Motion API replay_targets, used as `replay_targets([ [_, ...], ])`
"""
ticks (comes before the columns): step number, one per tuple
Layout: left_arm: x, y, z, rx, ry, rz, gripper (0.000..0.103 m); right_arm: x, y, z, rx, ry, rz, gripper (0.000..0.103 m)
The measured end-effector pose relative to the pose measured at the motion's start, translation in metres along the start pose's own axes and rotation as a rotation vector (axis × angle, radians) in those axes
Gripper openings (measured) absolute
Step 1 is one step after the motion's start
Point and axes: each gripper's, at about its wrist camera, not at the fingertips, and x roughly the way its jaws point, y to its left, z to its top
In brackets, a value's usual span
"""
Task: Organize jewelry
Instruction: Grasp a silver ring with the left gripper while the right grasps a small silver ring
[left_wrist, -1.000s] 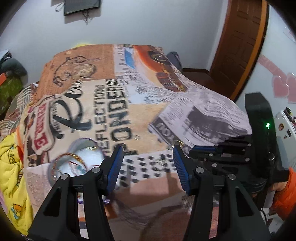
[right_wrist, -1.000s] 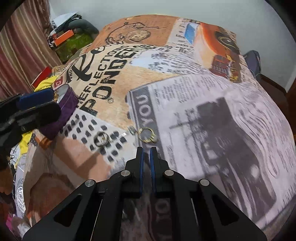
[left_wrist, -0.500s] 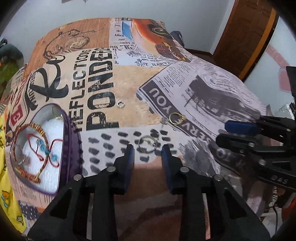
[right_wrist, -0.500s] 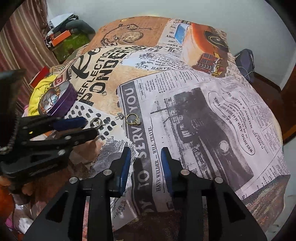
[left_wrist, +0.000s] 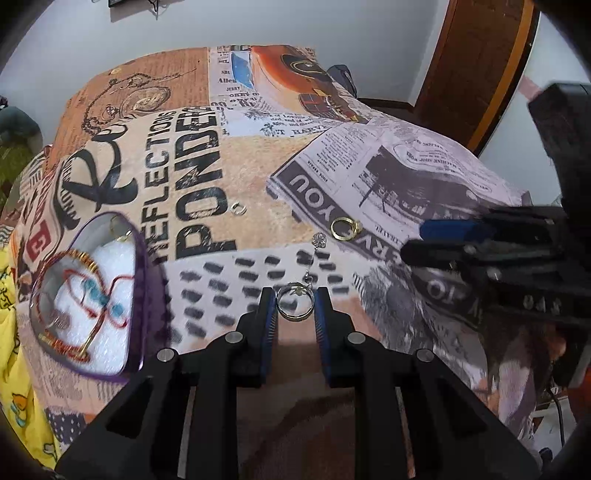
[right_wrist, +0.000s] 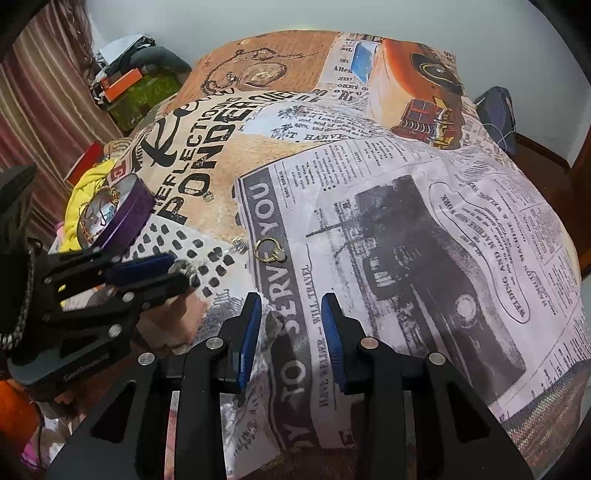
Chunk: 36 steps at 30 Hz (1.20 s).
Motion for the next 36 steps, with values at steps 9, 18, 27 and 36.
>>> replay_targets([
  [9, -0.017, 0.004, -0.023, 0.036, 0.015, -0.009, 0.02, 0.015, 0.028, 0.003, 0.004, 0.03, 0.165, 0.03],
  [18, -0.021, 0.009, -0.033, 0.039, 0.003, -0.033, 0.02, 0.033, 0.056, 0.011, -0.035, 0.019, 0.136, 0.03],
  [27, -0.023, 0.009, -0.037, 0.053, -0.019, -0.032, 0.024, 0.032, 0.06, 0.01, -0.073, 0.015, 0.102, 0.009],
  [36, -0.026, 0.012, -0.04, 0.024, -0.019, -0.046, 0.031, -0.011, 0.062, 0.018, -0.054, -0.082, 0.129, 0.009],
])
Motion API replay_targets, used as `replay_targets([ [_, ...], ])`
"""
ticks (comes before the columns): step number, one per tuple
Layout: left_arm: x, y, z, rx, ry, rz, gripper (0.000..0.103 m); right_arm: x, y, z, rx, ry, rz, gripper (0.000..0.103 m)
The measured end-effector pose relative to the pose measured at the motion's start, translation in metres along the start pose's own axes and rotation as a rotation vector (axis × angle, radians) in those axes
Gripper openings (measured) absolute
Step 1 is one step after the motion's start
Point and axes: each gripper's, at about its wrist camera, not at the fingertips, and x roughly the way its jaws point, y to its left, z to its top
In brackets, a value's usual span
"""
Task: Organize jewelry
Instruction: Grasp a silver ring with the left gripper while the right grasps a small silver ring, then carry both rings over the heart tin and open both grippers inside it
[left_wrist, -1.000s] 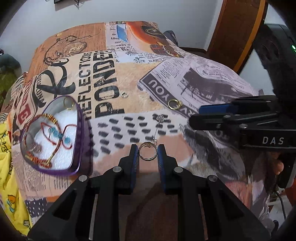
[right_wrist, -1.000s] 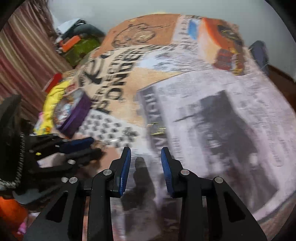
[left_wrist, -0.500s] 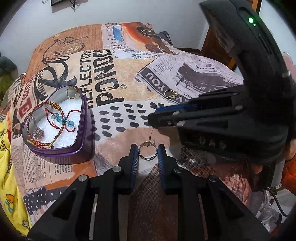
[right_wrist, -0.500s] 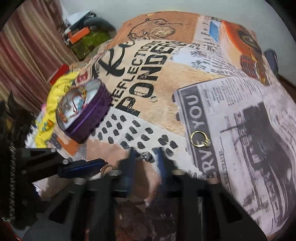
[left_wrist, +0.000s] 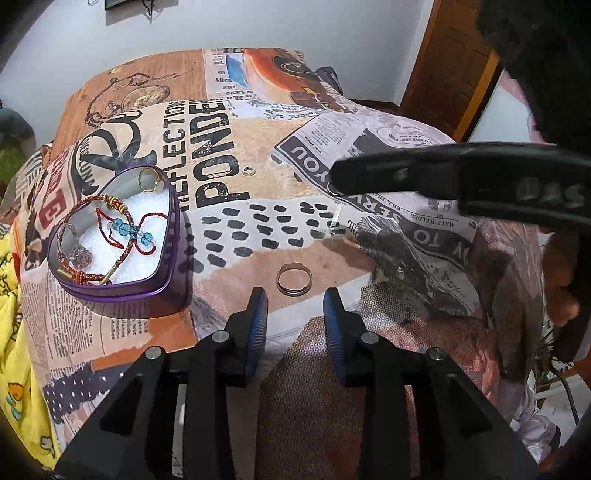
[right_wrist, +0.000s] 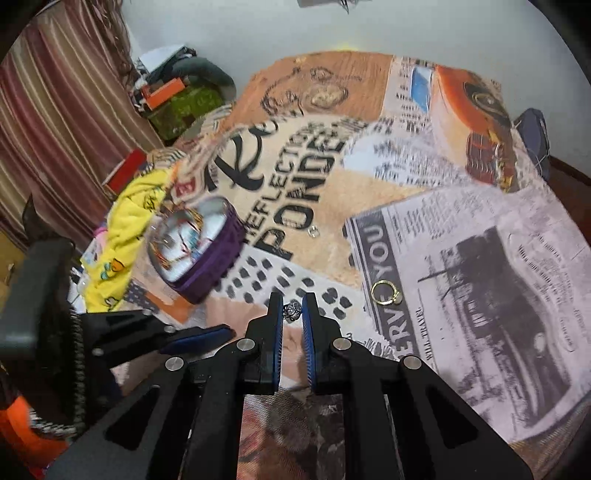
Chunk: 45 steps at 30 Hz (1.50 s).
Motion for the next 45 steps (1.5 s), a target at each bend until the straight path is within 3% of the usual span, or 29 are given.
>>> replay_targets([
  [7, 0.009, -0.003, 0.008, -0.006, -0.009, 0.008, 0.031, -0.017, 0.0, 0.001, 0.015, -0.041, -0.005, 0.009],
  [9, 0.012, -0.005, 0.01, 0.004, -0.013, 0.021, 0.021, -0.02, -0.002, -0.001, 0.022, -0.049, -0.016, 0.009],
  [14, 0.009, -0.004, 0.013, -0.007, -0.017, 0.033, 0.02, -0.026, -0.005, -0.002, 0.025, -0.053, -0.046, 0.009],
  [34, -0.099, 0.055, 0.03, -0.114, -0.258, 0.183, 0.02, -0.045, 0.04, 0.032, -0.027, -0.167, -0.019, 0.009],
  [45, -0.121, 0.096, 0.03, -0.161, -0.312, 0.214, 0.02, -0.034, 0.076, 0.051, -0.072, -0.187, 0.007, 0.009],
])
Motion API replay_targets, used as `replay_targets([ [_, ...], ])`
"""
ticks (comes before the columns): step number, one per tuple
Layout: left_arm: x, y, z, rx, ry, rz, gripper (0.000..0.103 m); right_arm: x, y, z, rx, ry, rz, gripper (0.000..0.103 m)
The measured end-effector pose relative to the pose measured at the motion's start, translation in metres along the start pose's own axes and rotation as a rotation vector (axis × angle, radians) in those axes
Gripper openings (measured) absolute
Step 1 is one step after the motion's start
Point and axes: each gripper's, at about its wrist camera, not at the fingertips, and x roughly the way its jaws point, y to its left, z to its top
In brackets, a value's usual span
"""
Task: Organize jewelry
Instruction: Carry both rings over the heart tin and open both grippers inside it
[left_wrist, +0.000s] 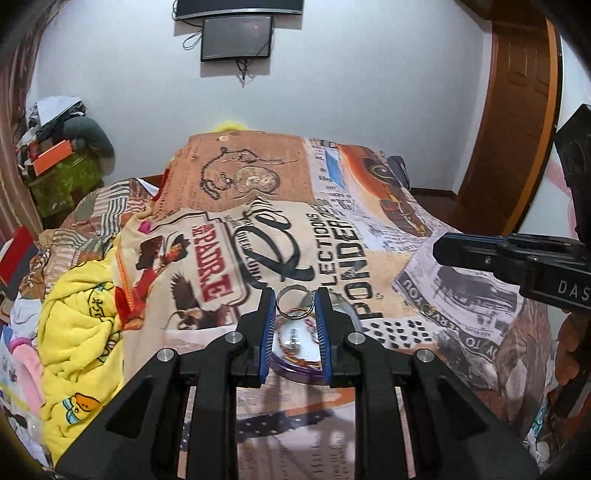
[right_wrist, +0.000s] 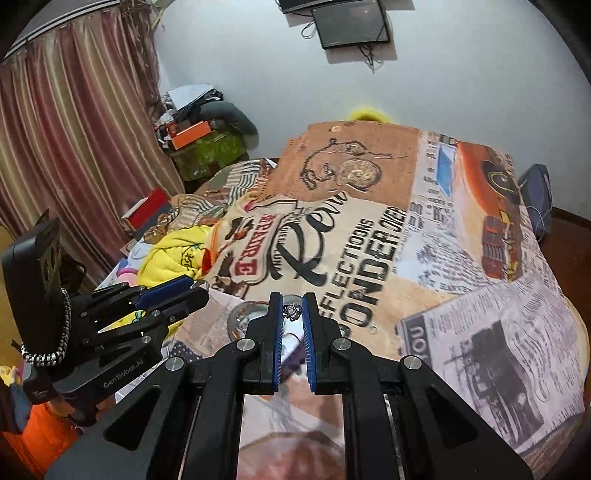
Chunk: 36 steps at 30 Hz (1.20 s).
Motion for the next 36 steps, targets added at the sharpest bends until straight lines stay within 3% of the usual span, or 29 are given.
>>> replay_targets([
  [7, 0.012, 0.016, -0.008, -0.02, 0.026, -0.016, 0.02, 0.027, 0.015, 0.003, -0.019, 0.041, 0.024, 0.009],
  [20, 0.043, 0.013, -0.019, -0.021, 0.095, -0.086, 0.02, 0.068, 0.016, 0.002, -0.025, 0.11, 0.019, 0.009],
  [36, 0.058, 0.002, -0.028, 0.0, 0.141, -0.086, 0.021, 0.094, 0.009, -0.007, -0.04, 0.183, 0.017, 0.01],
])
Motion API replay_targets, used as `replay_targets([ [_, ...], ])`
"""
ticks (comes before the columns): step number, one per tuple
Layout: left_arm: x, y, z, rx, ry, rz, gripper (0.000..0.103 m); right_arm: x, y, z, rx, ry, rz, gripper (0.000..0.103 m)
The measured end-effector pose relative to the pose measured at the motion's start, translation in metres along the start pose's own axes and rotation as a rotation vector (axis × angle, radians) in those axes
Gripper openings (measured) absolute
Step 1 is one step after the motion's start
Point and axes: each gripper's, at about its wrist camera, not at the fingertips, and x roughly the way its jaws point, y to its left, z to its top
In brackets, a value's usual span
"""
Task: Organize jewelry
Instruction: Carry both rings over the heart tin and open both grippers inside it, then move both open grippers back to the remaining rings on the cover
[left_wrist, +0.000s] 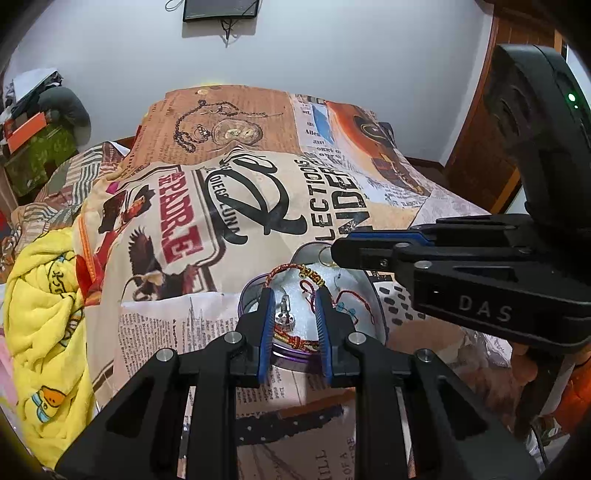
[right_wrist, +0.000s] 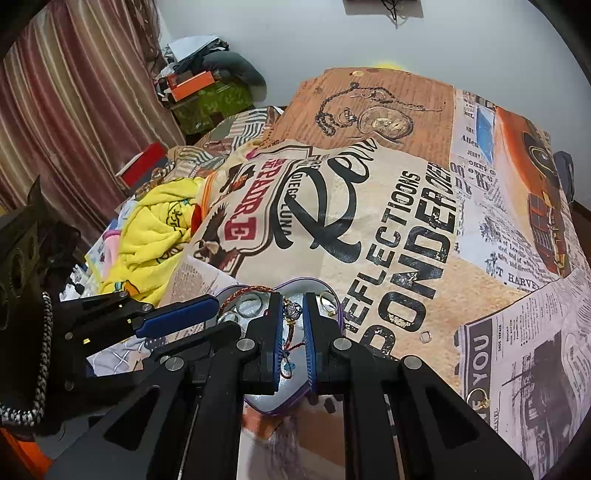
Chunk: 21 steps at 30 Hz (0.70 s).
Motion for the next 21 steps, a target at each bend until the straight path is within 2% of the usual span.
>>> replay_targets([
  [3, -0.003, 0.001, -0.001, -0.006, 0.001, 0.006, 0.023, 0.002, 0.001, 0.0, -0.007, 0.013, -0.006, 0.009],
  [7, -0.01, 0.004, -0.002, -0.012, -0.012, 0.036, 0.034, 0.004, 0.0, -0.002, -0.011, 0.041, -0.012, 0.01],
  [9, -0.014, 0.007, -0.002, -0.015, -0.016, 0.047, 0.036, 0.003, 0.0, -0.003, -0.013, 0.046, -0.018, 0.013],
  [14, -0.025, 0.011, -0.001, -0.028, -0.03, 0.082, 0.042, -0.009, 0.002, -0.005, -0.025, 0.019, -0.057, 0.036],
  [16, -0.029, 0.012, 0.0, -0.033, -0.036, 0.093, 0.045, -0.016, 0.002, -0.006, -0.031, 0.002, -0.071, 0.039],
  [21, -0.038, 0.008, 0.004, -0.035, -0.047, 0.113, 0.048, -0.03, 0.0, -0.009, -0.044, -0.021, -0.109, 0.04],
])
